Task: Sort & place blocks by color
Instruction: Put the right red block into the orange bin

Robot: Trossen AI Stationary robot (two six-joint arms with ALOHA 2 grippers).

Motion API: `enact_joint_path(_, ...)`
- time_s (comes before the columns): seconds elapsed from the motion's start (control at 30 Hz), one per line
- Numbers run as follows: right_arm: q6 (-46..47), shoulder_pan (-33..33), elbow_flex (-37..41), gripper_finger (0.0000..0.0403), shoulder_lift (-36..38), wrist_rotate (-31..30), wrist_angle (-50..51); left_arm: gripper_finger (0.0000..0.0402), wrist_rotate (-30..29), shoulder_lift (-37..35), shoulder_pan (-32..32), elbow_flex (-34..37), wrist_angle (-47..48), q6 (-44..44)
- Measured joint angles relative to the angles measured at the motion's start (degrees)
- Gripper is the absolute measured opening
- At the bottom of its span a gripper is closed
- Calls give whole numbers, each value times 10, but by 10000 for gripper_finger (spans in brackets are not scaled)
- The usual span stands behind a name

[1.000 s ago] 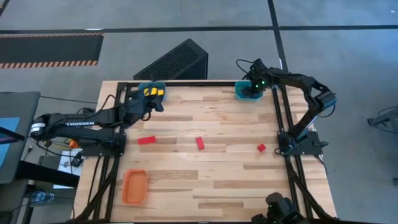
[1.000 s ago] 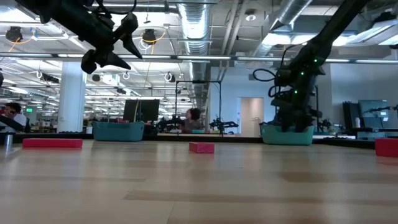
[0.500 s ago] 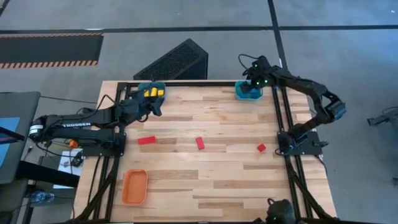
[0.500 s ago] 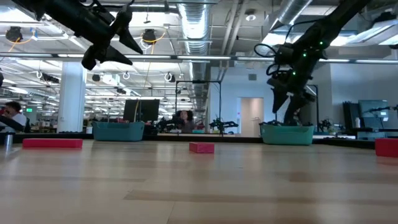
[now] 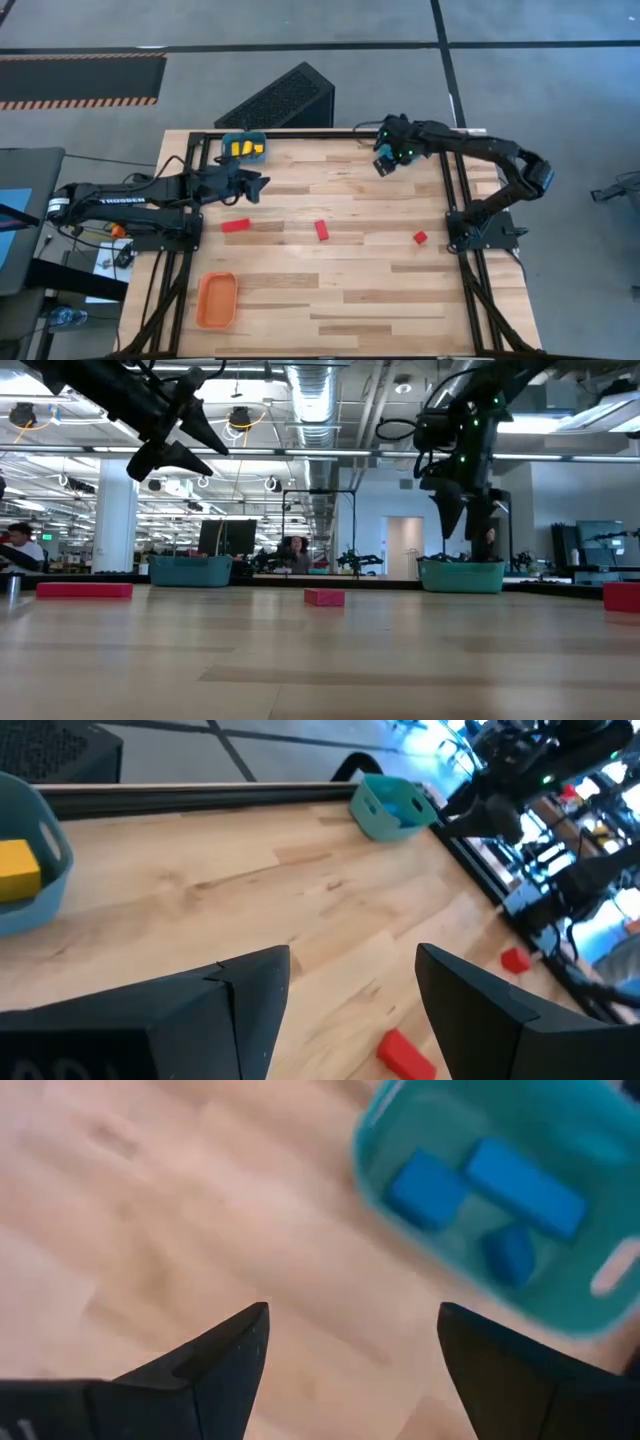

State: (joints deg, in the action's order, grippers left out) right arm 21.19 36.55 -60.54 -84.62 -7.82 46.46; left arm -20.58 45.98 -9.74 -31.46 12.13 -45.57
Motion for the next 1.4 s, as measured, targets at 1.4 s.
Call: enact_joint_path(1.4,237,-330,207,300,0,222,107,206,77,2,-49,0,1,221)
